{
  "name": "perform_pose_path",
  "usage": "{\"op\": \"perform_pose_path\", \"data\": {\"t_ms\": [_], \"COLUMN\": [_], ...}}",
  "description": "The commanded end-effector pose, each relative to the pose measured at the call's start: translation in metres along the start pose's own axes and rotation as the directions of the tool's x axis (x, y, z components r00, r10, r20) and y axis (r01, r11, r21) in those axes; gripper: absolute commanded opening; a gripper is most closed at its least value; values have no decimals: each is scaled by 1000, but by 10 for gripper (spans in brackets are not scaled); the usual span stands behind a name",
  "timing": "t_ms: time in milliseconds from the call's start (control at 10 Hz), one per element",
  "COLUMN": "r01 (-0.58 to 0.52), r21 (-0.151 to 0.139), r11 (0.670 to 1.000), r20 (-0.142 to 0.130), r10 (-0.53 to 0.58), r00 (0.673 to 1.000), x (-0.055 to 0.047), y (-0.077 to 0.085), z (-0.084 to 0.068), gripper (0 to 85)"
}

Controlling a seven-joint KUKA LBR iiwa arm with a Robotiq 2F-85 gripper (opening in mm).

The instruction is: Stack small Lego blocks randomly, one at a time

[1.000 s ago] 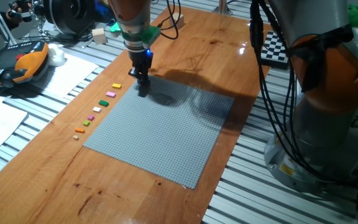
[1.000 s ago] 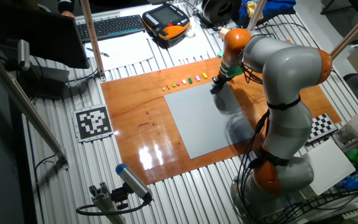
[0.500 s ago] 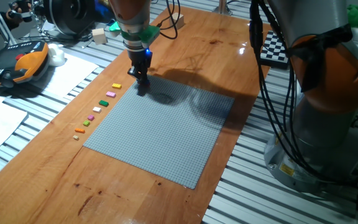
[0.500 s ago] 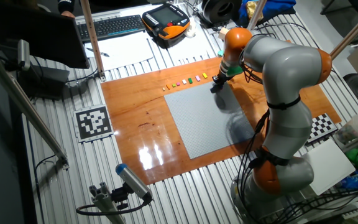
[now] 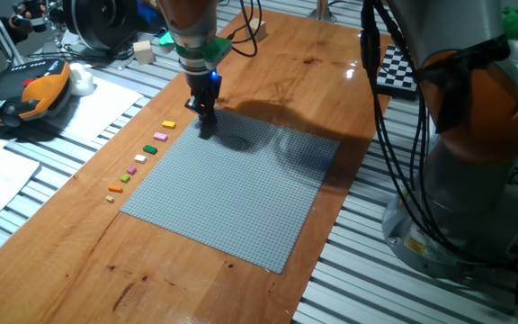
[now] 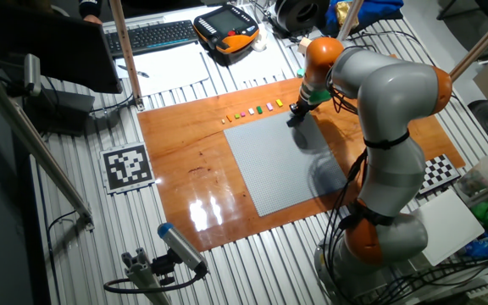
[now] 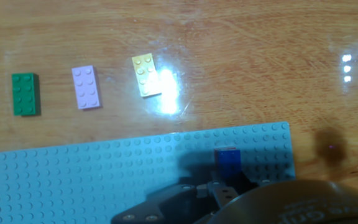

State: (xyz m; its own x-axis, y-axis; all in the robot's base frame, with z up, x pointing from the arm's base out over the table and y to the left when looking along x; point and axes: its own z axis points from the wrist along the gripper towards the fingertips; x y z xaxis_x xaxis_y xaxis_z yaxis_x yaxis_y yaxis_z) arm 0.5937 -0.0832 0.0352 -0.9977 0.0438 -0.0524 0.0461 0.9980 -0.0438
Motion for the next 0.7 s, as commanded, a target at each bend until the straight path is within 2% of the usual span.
{"op": "perform_pose_path", "data": {"t_ms": [0, 300, 600], "r01": [-2, -2, 1], "r21": [0, 7, 3], "r11": [1000, 1000, 1000], "r20": [-1, 1, 1], "r10": [2, 2, -1], "r00": [1000, 1000, 1000], "x": [0, -2, -1], "y": [1, -1, -2], "z": [0, 0, 0], "gripper": [0, 0, 0]}}
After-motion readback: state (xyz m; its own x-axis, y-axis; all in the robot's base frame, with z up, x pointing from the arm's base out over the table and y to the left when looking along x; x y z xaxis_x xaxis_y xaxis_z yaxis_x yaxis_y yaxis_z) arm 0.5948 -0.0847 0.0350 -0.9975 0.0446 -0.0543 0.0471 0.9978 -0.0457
